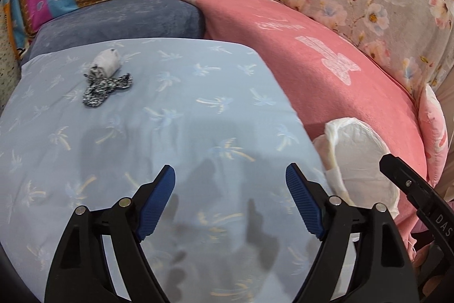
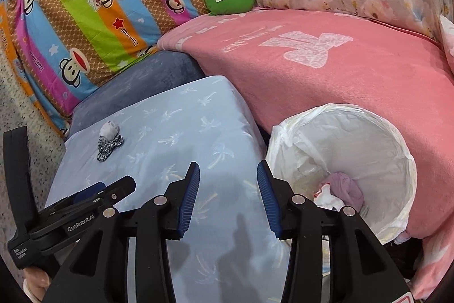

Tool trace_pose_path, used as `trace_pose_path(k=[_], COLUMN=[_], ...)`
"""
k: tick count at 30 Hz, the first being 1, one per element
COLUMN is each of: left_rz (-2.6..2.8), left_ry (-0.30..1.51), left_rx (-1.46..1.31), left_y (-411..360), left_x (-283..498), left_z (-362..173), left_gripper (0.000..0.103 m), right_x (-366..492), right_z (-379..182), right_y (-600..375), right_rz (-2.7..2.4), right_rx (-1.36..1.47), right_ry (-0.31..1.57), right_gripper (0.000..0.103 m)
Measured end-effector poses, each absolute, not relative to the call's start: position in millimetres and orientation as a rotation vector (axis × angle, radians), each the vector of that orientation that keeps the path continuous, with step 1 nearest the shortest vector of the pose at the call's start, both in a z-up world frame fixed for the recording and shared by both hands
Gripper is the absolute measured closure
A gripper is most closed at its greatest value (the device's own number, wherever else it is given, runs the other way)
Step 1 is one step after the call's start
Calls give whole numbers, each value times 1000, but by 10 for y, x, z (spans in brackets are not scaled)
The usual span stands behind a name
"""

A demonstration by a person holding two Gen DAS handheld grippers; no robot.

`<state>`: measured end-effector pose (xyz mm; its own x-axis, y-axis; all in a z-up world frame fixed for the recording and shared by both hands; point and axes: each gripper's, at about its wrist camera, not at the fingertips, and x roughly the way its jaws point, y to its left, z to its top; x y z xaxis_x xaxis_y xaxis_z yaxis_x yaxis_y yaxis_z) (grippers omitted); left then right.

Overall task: Collect trash
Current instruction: 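Withdraw both tools from the bin toward the grey and leopard-print sock bundle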

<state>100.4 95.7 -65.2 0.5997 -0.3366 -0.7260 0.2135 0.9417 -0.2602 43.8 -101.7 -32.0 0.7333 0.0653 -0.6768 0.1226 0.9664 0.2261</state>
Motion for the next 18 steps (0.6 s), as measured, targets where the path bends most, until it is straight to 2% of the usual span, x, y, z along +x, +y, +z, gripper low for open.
trace_pose_path(k=[3,5,18], left_rz=[-288,-266,-96], left_ry=[875,879,874], left_rx=[-164,-167,-150], left_y=[1144,1270,2211], left_x=[1056,1098,1610], left_z=[-683,-706,-735], left_gripper=[25,21,17], right_x=[536,617,1478], right_z=[-339,-352,-605], right_y=[-845,-705,413], right_rz=[-6,17,189], right_rx=[254,240,193], right_ry=[760,770,842], right_gripper=[56,56,53])
